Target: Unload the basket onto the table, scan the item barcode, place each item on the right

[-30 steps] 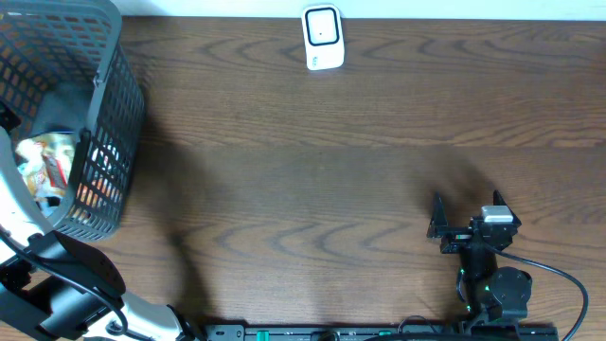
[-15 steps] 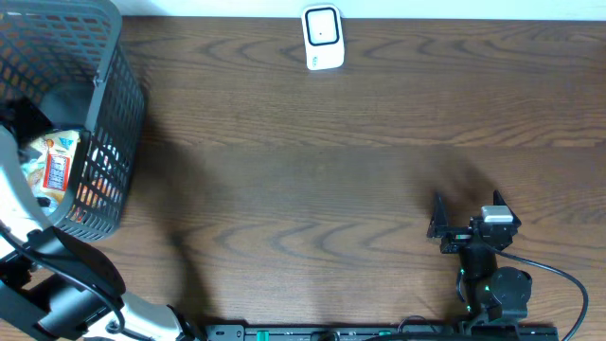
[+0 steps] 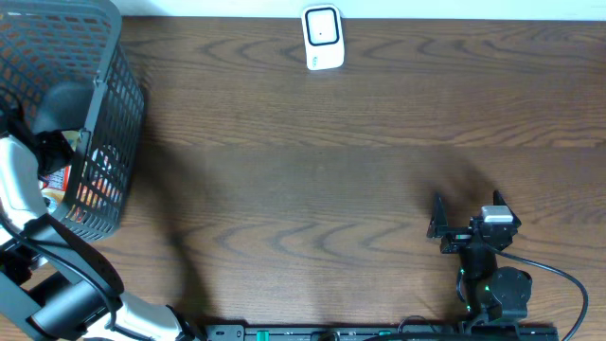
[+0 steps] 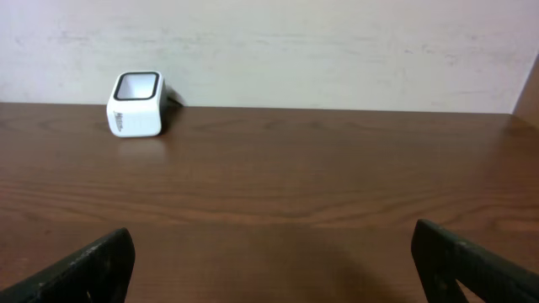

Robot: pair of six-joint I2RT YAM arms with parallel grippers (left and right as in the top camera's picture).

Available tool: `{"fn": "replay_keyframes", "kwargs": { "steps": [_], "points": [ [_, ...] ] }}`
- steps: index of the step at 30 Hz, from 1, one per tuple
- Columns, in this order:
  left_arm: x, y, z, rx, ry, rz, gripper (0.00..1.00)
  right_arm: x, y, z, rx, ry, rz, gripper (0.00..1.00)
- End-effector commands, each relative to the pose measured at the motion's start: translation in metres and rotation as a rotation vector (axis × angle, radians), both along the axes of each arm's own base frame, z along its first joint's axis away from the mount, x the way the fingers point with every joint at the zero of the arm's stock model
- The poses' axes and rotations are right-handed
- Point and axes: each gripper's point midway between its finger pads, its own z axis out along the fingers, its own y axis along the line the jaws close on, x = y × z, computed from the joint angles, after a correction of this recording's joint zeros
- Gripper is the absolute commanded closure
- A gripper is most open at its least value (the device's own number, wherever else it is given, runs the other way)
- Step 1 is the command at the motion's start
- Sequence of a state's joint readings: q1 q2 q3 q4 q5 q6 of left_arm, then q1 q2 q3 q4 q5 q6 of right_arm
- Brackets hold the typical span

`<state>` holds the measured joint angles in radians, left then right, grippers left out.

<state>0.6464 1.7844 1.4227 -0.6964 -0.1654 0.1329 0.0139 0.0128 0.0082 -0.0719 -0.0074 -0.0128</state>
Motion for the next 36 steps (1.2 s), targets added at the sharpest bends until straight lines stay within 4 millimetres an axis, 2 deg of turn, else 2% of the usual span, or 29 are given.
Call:
{"fn": "replay_keyframes", "kwargs": {
  "steps": [1, 5, 11, 13, 15, 17, 20, 24, 27, 31, 32, 34, 35, 36],
  "points": [
    [-0.01, 0.009, -0.013, -0.038, 0.009, 0.016, 0.02, 0.0, -0.002, -0.001, -0.015, 0.001, -0.007, 0.01],
    [-0.003, -0.006, -0.036, -0.198, -0.046, -0.016, 0.02, 0.0, -0.002, -0.001, -0.015, 0.001, -0.008, 0.01],
    [-0.01, -0.016, -0.071, -0.301, 0.024, -0.01, 0.01, 0.0, -0.002, -0.001, -0.015, 0.001, -0.007, 0.01],
    [-0.01, -0.021, -0.076, -0.327, 0.026, -0.014, 0.12, 0.0, -0.002, -0.001, -0.015, 0.001, -0.008, 0.01],
    [-0.008, -0.023, -0.076, -0.34, 0.016, -0.019, 0.36, 0.0, -0.002, -0.001, -0.015, 0.001, -0.007, 0.01],
    [-0.008, -0.023, -0.075, -0.34, 0.015, -0.019, 0.66, 0.0, -0.002, -0.001, -0.015, 0.001, -0.007, 0.01],
    [-0.01, -0.024, -0.075, -0.345, 0.02, -0.017, 0.9, 0.0, -0.002, -0.001, -0.015, 0.001, -0.007, 0.01],
    [-0.011, -0.025, -0.069, -0.342, 0.016, -0.015, 0.93, 0.0, -0.002, -0.001, -0.015, 0.001, -0.007, 0.01],
    [-0.004, -0.019, -0.049, -0.304, -0.035, -0.004, 0.93, 0.0, -0.002, -0.001, -0.015, 0.001, -0.008, 0.01],
    [0.014, -0.004, 0.01, -0.215, -0.212, 0.085, 0.93, 0.0, -0.002, -0.001, -0.015, 0.001, -0.007, 0.01],
    [0.018, 0.0, 0.028, -0.191, -0.271, 0.113, 0.93, 0.0, -0.002, -0.001, -0.015, 0.001, -0.007, 0.01],
    [0.029, 0.003, 0.076, -0.142, -0.442, 0.142, 0.93, 0.0, -0.002, -0.001, -0.015, 0.001, -0.007, 0.01],
    [0.038, -0.001, 0.112, -0.123, -0.569, 0.111, 0.93, 0.0, -0.002, -0.001, -0.015, 0.001, -0.007, 0.01],
    [0.045, -0.006, 0.138, -0.113, -0.658, 0.076, 0.93, 0.0, -0.002, -0.001, -0.015, 0.001, -0.007, 0.01]
  ]
}}
